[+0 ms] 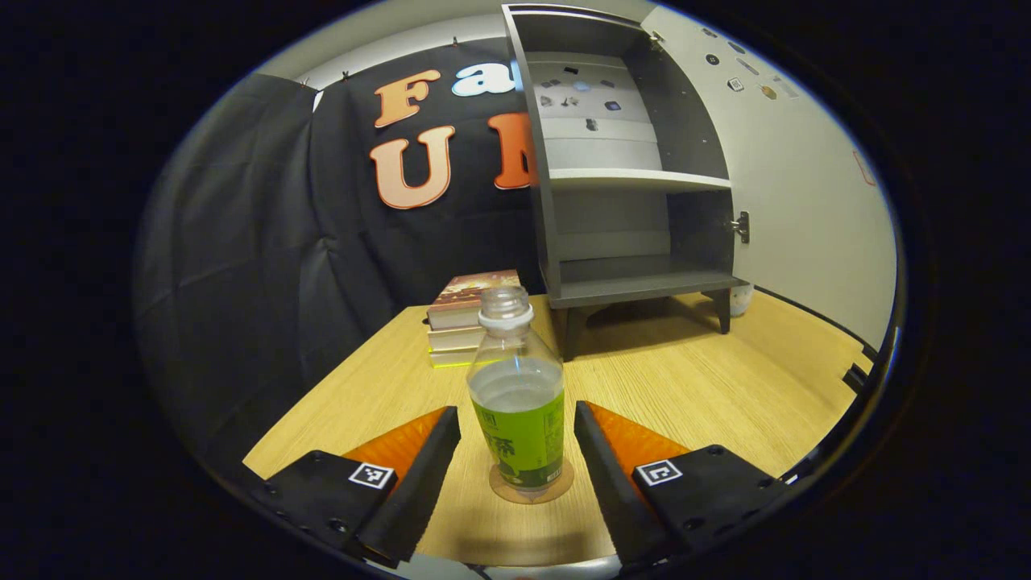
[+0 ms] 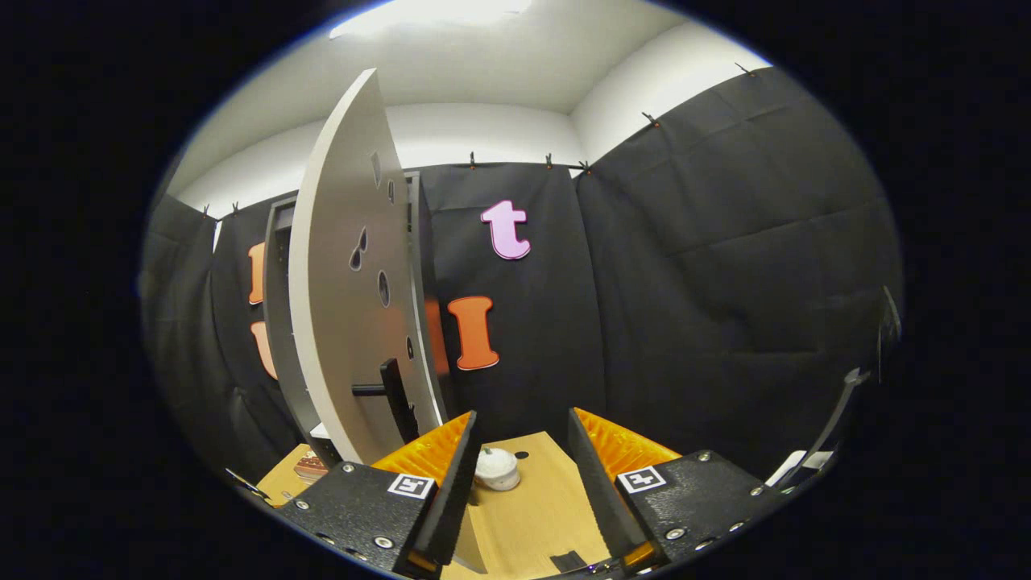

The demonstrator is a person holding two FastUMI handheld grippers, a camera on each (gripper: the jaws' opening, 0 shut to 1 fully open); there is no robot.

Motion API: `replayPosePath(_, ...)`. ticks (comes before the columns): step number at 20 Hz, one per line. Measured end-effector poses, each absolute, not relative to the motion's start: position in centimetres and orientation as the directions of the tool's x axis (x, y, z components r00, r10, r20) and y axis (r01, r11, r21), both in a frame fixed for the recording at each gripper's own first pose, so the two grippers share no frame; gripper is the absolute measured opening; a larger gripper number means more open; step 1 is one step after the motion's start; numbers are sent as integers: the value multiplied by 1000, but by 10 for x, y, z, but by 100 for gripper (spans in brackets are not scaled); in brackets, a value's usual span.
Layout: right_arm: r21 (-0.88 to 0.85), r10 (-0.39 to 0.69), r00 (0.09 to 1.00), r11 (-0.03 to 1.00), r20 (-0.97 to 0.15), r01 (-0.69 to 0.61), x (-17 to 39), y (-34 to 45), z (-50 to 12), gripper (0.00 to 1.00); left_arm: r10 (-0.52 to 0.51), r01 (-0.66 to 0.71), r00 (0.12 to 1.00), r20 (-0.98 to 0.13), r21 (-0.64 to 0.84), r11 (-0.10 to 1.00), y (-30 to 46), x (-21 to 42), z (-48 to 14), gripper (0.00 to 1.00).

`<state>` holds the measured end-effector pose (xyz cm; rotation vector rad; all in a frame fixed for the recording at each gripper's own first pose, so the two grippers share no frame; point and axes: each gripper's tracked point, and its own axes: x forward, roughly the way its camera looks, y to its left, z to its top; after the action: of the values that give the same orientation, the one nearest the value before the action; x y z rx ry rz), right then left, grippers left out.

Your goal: Open the cabinet door with the right hand, grasp the bottle in the cabinet with the left hand and place it on the coaster, then close the cabinet door with the right hand.

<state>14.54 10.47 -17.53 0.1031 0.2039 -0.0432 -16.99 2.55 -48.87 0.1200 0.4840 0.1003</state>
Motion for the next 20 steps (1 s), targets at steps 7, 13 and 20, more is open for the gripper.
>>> replayPosePath(7, 101, 117, 976, 990, -186, -99, 166, 112, -190, 70, 149, -103, 924, -353, 145, 984, 13, -155, -403, 94)
replayPosePath(13, 135, 292, 938, 953, -187, -270, 187, 142, -207, 70, 136, -107, 933, -334, 102, 989, -10, -130, -364, 94)
replayPosePath(20, 184, 482, 858, 873, -179, -452, 189, 175, -207, 68, 128, -100, 951, -282, 111, 989, -27, -108, -324, 94)
